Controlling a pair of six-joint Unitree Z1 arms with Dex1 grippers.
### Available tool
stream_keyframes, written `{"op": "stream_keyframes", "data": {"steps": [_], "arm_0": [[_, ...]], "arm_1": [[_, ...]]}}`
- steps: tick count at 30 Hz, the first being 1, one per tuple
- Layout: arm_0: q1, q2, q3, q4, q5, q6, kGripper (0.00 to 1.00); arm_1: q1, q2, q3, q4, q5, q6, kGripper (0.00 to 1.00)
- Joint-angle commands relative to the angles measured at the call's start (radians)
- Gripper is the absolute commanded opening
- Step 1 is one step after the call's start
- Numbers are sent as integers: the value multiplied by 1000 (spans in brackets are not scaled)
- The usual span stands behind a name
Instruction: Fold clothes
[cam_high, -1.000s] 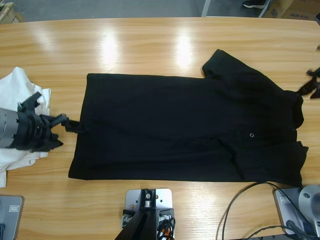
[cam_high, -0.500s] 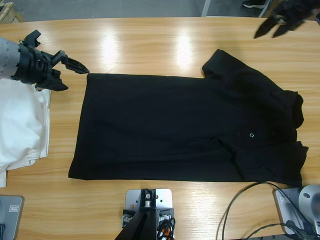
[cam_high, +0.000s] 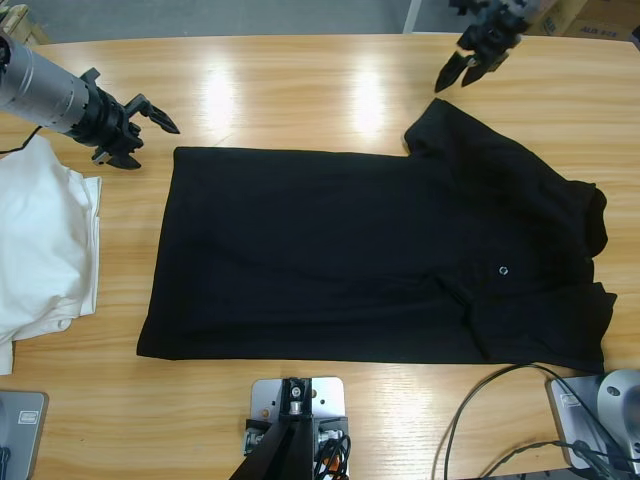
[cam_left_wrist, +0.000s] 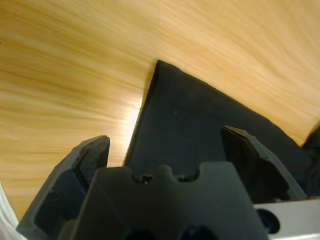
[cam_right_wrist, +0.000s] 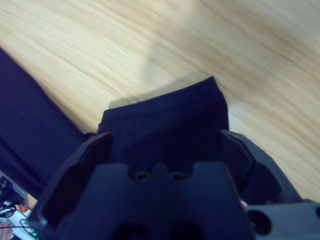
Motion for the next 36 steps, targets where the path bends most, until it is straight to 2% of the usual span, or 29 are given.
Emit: {"op": "stream_keyframes", "data": {"steps": [1,15,18,19,20,23,25,28,29,30,34,36], "arm_0": [[11,71,-15,13,10,0,867],[12,66,-24,17,5,1,867],[12,75,-25,17,5,-1,867],[12,76,-26,16,5,-3,867],[12,77,-28,16,5,-3,867],[12,76,-29,17,5,0,867],[13,74,-26,17,4,1,867],[13,72,-23,17,3,2,867],[12,70,-23,17,3,1,867],[12,68,-24,17,3,1,867],[14,64,-23,17,3,3,851],[16,67,-24,17,5,2,744]], "arm_1": [[3,155,-96,53,-28,-16,792],[1,221,-167,91,-58,-27,771],[7,222,-168,105,-63,-35,525],[10,223,-168,106,-66,-39,402],[14,224,-168,106,-69,-41,359],[29,230,-179,111,-94,-45,354],[36,237,-194,120,-114,-49,244],[52,241,-203,128,-145,-49,236],[58,243,-207,135,-160,-49,93],[63,245,-209,142,-177,-53,0],[66,245,-210,154,-172,-59,0],[67,245,-210,158,-171,-59,0]]}}
